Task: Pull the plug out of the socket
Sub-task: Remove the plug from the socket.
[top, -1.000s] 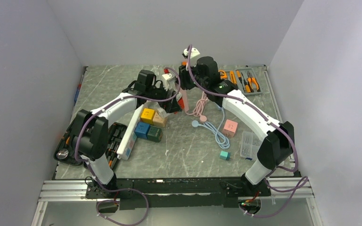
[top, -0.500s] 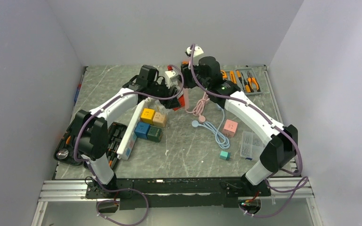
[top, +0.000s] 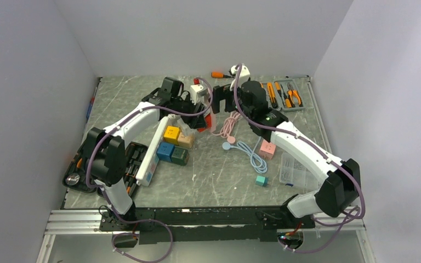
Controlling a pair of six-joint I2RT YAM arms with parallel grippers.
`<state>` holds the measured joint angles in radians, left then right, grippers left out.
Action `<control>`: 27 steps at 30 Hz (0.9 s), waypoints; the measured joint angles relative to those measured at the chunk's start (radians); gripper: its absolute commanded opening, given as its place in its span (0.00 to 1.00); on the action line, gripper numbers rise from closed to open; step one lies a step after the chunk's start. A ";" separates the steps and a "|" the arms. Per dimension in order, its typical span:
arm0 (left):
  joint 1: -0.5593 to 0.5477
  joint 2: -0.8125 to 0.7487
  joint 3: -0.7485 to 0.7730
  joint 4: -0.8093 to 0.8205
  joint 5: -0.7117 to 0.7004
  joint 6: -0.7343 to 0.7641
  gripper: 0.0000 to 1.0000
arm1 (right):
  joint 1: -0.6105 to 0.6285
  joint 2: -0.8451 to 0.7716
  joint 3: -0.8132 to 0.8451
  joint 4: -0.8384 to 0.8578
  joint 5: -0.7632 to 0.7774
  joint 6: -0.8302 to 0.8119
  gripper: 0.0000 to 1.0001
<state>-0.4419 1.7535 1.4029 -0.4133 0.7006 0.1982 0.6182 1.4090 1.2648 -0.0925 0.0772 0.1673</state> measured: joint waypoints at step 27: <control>0.000 -0.034 0.032 -0.071 0.045 0.002 0.00 | 0.005 0.132 -0.085 0.225 -0.108 0.109 0.52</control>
<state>-0.4419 1.7191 1.4349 -0.4839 0.7460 0.2005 0.6231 1.5410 1.1797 0.1329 -0.0307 0.2760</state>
